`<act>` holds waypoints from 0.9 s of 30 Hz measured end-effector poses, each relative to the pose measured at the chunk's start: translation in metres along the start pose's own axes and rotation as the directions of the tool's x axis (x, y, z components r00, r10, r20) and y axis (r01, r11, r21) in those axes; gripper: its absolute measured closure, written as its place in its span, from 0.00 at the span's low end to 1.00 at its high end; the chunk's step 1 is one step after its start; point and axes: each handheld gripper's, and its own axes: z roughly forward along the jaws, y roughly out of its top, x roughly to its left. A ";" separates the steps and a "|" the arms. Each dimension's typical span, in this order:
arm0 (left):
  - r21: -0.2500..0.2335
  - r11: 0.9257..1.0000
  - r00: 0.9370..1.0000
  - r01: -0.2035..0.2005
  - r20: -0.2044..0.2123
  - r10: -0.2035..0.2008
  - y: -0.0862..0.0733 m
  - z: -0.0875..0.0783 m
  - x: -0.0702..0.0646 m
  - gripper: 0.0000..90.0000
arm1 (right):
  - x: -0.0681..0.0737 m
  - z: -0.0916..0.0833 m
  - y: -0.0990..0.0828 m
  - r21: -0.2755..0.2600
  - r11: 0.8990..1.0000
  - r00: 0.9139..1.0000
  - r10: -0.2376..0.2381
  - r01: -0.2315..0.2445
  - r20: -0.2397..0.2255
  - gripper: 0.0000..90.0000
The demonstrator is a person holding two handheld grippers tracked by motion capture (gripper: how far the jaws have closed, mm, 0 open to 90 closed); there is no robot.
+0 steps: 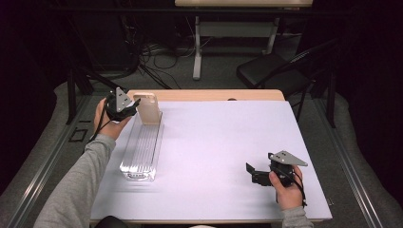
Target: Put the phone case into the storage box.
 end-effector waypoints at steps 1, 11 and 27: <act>0.003 1.000 1.000 -0.004 -0.005 0.004 0.000 -0.001 0.000 0.49 | 0.000 0.000 0.000 0.000 1.000 1.000 0.001 -0.001 0.000 0.04; 0.021 1.000 1.000 0.009 -0.020 -0.009 0.004 -0.010 0.001 0.49 | 0.000 0.001 0.002 -0.002 1.000 1.000 0.000 0.000 -0.004 0.04; 0.046 0.998 0.999 0.036 0.012 -0.037 0.007 -0.020 0.005 0.46 | 0.001 0.003 0.003 -0.005 1.000 1.000 -0.006 0.006 -0.014 0.04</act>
